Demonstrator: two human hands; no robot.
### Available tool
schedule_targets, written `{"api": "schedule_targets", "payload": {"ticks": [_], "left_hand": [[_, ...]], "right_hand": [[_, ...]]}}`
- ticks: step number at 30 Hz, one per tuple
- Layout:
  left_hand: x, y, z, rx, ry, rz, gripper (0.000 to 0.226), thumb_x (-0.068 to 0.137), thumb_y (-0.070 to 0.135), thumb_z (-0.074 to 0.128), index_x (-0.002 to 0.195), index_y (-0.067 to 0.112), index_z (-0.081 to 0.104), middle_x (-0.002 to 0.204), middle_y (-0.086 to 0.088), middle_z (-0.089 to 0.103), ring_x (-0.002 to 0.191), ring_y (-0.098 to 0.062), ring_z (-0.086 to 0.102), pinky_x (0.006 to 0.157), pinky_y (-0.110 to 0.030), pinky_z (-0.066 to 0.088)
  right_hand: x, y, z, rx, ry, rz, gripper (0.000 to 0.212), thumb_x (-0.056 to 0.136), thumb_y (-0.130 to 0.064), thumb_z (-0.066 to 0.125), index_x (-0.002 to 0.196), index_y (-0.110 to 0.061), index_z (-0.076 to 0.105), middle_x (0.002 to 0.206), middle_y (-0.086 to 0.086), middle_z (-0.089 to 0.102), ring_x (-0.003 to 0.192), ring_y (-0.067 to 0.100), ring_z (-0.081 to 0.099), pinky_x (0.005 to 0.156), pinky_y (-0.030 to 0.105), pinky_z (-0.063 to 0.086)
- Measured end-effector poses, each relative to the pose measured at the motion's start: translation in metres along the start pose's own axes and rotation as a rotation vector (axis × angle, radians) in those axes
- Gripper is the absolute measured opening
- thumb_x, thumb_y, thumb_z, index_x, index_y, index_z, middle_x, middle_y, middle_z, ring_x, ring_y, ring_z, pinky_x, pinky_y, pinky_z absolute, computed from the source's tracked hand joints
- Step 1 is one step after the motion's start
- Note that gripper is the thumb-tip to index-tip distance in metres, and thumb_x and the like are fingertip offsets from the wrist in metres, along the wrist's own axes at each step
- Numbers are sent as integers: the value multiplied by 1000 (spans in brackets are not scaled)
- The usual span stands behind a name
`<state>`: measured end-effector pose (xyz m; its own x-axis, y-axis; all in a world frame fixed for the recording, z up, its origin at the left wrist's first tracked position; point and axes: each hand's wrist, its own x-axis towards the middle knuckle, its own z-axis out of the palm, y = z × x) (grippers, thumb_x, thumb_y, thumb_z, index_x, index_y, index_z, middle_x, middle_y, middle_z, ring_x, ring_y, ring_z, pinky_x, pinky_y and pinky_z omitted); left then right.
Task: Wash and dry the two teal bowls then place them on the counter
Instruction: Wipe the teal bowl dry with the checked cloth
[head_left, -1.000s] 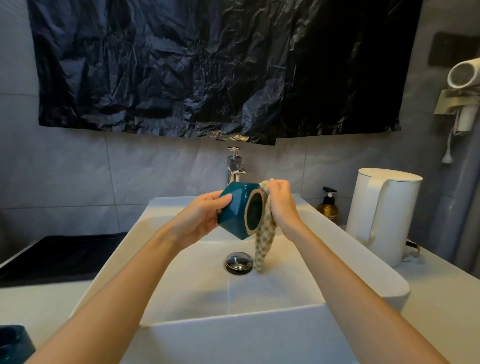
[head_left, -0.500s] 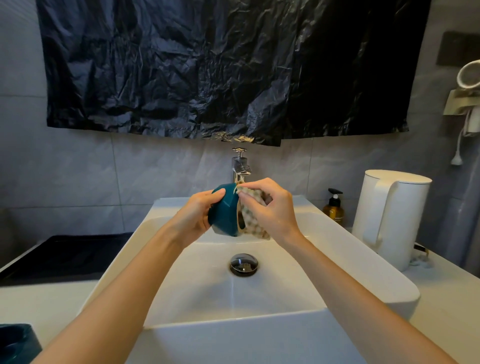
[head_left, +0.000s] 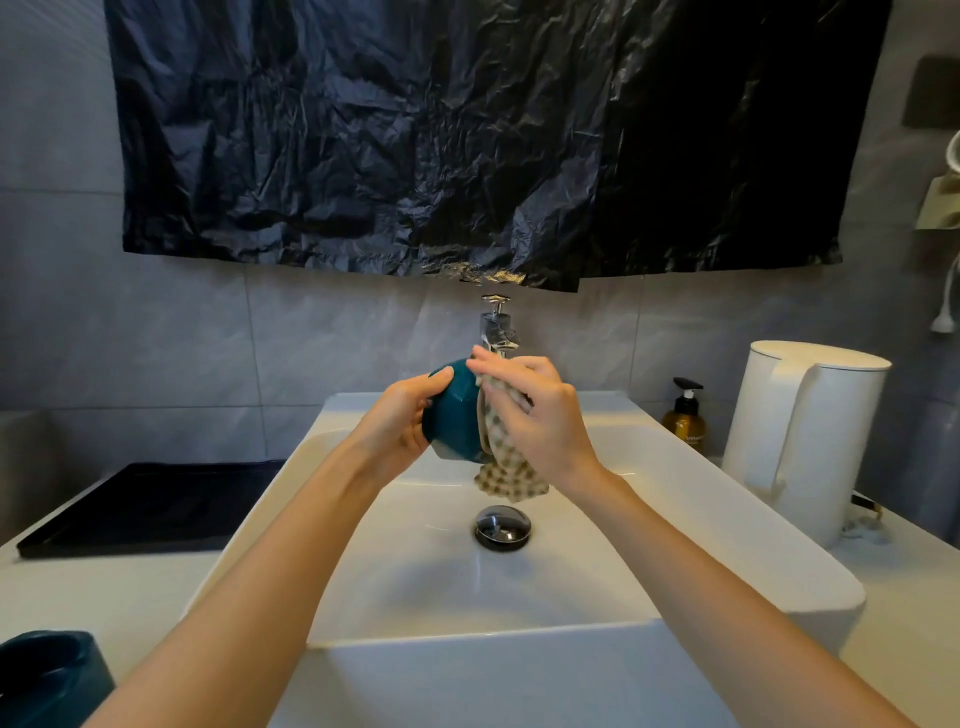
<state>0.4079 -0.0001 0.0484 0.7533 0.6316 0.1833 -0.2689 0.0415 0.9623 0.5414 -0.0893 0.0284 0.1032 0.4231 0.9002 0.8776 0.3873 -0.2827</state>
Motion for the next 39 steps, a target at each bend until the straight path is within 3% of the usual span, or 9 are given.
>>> {"api": "schedule_targets", "payload": {"ticks": [2,7,15,18,20,24,30,33,39], "left_hand": [[-1,0,0,-12,6,-21,23,97,28,49,104,13,65,93,-4,68,86,-16,62,72,-25,53],[-1,2,-2,-61,49,-44,23,96,30,50,100,11,63,91,-4,65,83,-14,60,67,-22,52],[-3,2,-2,-43,25,-47,23,95,29,51,104,13,65,95,-4,66,89,-16,60,70,-24,52],[-4,5,-2,-112,48,-25,21,96,28,50,99,14,65,91,-2,65,86,-15,58,70,-23,50],[-5,6,-2,-137,55,-24,19,96,27,50,95,14,65,89,-2,65,86,-15,58,71,-24,49],[-5,5,-1,-77,24,-55,22,95,29,51,101,13,65,92,-3,65,90,-17,59,75,-25,50],[-5,8,-2,-259,58,-11,21,96,25,51,90,12,66,73,0,70,69,-12,65,58,-21,55],[-6,10,-2,-368,71,2,20,95,24,52,90,10,66,71,0,71,63,-11,68,59,-22,56],[-4,11,-6,-510,97,37,21,96,24,51,94,8,65,76,-3,72,72,-14,68,69,-28,58]], "right_hand": [[-1,0,-3,-8,-17,32,31,91,-6,60,122,-13,65,128,-6,61,108,13,51,94,21,47],[-10,-8,0,-89,-128,-250,29,92,-12,53,117,-9,67,126,1,63,99,19,50,92,21,45],[4,10,-5,-115,-39,95,34,98,-9,48,127,-21,61,111,-16,59,100,9,50,85,7,39],[1,14,-8,-95,-40,246,35,98,-15,49,131,-26,57,102,-9,59,97,9,52,81,5,39],[1,10,-6,-98,-19,248,35,98,-15,50,131,-25,57,105,-3,61,99,9,52,84,8,41],[2,2,-4,-100,-3,52,35,97,-8,51,128,-19,59,115,-14,58,104,5,47,88,6,40],[1,16,-8,-28,-16,315,34,97,-19,52,129,-31,58,104,-6,62,101,7,55,88,14,45],[3,12,-7,110,19,397,32,96,-21,54,126,-27,62,118,-9,64,109,3,56,93,20,49],[1,8,-6,180,5,451,31,95,-20,57,125,-23,63,120,-9,65,108,1,59,88,15,50]]}}
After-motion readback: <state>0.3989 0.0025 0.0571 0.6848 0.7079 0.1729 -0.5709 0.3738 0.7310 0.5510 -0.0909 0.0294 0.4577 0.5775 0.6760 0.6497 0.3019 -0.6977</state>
